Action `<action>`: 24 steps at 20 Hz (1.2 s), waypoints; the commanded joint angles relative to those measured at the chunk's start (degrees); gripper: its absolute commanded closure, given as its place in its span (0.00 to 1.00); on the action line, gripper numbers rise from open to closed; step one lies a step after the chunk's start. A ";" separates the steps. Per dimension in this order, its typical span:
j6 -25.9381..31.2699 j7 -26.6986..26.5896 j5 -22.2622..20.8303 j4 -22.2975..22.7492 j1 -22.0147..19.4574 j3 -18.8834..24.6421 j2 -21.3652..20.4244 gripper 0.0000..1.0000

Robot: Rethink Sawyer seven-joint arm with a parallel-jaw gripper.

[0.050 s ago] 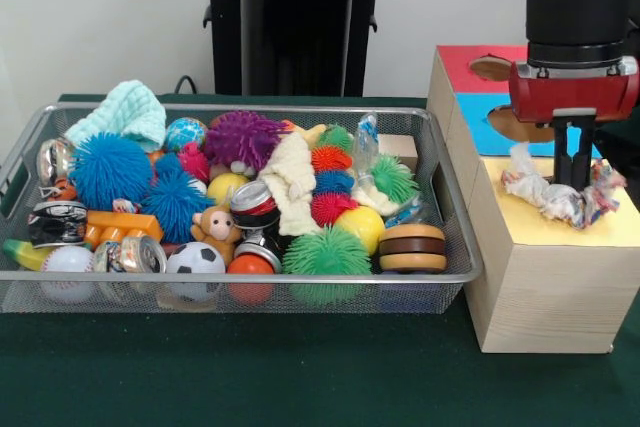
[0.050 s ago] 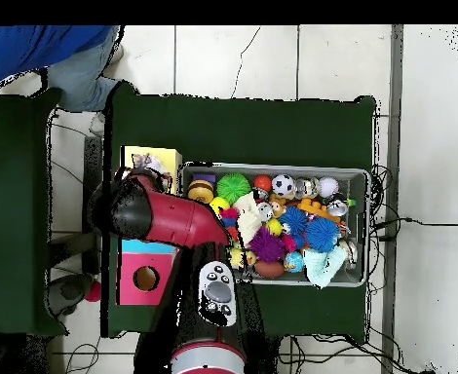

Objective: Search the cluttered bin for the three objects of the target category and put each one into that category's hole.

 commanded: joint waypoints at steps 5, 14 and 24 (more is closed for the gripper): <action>-7.98 9.23 -4.32 2.74 -1.04 2.45 5.02 1.00; -12.45 7.46 -8.79 1.23 -3.38 4.26 9.51 1.00; -17.20 9.85 -12.44 0.51 -4.73 5.70 12.07 1.00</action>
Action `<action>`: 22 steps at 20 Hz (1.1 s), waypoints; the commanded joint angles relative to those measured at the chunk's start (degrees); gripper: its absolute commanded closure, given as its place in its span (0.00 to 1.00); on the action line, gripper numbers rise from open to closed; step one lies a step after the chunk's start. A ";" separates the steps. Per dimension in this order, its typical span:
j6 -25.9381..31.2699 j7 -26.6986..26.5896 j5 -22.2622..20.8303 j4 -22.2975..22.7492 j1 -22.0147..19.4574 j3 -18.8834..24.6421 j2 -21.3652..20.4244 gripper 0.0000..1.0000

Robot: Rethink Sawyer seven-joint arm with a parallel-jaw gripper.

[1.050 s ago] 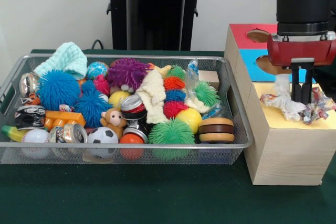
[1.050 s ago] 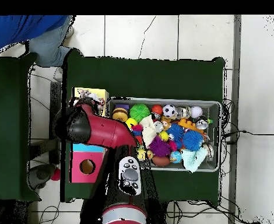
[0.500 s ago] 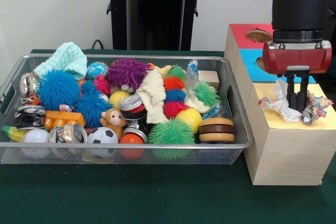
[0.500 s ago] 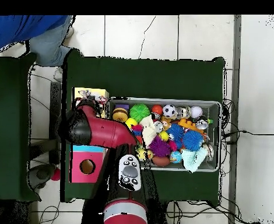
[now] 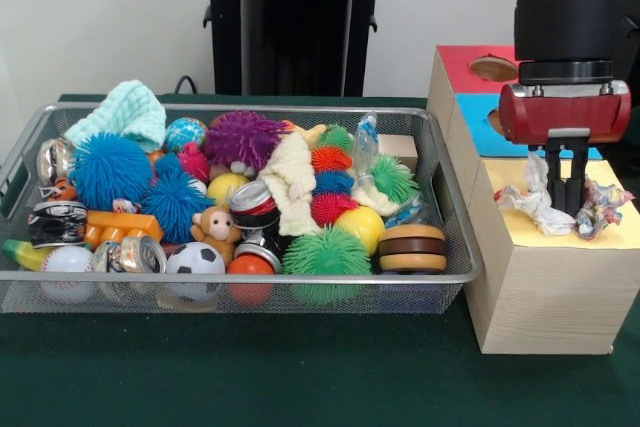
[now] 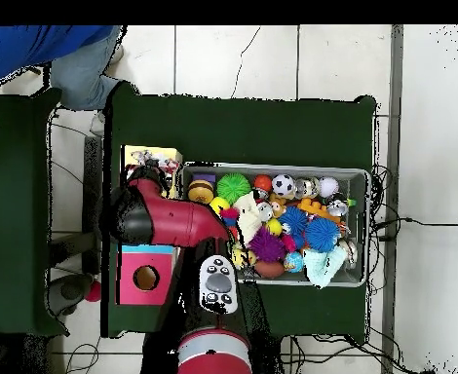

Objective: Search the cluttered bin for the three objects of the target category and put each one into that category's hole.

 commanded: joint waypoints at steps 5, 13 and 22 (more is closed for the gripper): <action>-7.80 10.45 -4.12 0.23 -3.40 4.07 11.13 1.00; 1.06 7.18 -3.17 -2.52 -0.17 -0.40 11.71 1.00; 1.25 4.28 -6.69 -4.93 1.41 -2.36 13.18 1.00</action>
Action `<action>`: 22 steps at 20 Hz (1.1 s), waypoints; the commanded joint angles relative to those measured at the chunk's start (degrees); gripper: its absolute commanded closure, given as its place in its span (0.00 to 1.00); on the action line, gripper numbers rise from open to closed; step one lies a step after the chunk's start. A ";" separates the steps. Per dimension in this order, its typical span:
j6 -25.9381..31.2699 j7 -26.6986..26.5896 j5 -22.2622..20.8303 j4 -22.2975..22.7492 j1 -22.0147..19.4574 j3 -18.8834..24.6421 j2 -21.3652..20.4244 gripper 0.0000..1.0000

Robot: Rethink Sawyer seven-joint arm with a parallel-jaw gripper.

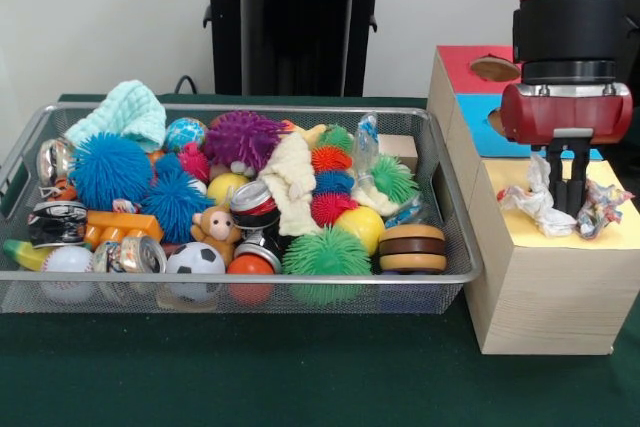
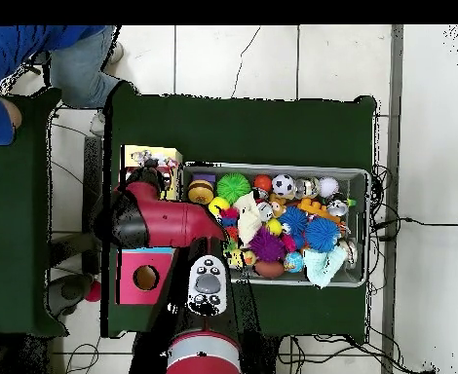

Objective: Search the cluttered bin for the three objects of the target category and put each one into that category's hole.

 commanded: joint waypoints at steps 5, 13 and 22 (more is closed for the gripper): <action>3.44 4.41 -3.61 -3.87 0.09 -1.10 11.89 1.00; 1.59 7.83 -2.16 -3.70 0.22 -1.21 12.31 1.00; 3.65 5.97 -1.60 -10.30 9.62 -14.61 15.61 1.00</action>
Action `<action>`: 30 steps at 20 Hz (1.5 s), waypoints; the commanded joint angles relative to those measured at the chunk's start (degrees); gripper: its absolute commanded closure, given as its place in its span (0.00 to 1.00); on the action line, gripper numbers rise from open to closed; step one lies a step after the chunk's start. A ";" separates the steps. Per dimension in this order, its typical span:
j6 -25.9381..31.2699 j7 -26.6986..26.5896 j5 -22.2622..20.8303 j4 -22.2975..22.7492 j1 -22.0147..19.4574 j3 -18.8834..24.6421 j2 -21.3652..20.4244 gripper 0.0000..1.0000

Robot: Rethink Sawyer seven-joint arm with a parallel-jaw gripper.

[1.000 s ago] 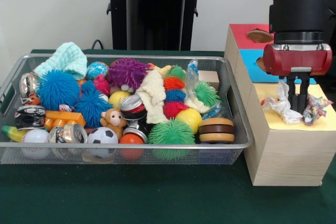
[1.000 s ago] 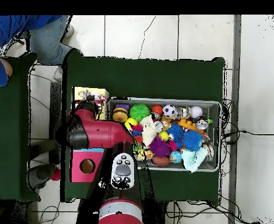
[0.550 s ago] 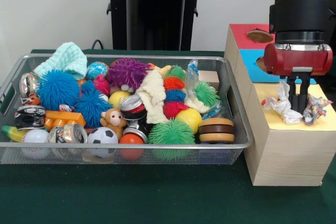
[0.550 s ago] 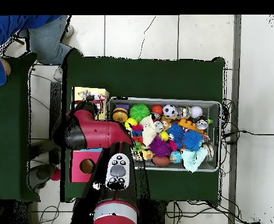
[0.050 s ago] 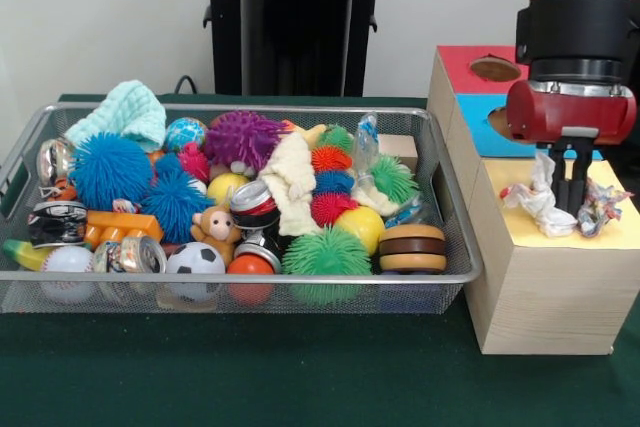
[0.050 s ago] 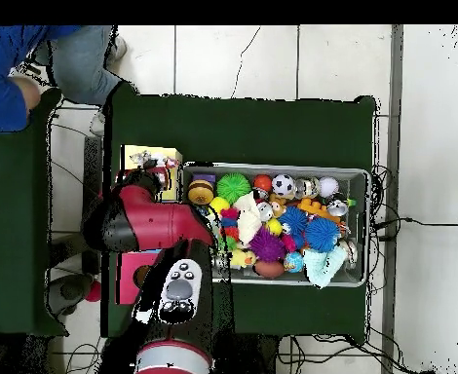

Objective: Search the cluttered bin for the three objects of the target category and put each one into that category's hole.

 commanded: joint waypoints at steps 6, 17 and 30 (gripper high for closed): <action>-4.63 5.11 0.18 -11.91 8.01 -15.43 16.47 1.00; -12.44 6.97 1.11 -14.30 7.46 -15.14 18.98 1.00; 18.57 -0.22 -2.01 -20.29 -3.35 3.15 15.52 1.00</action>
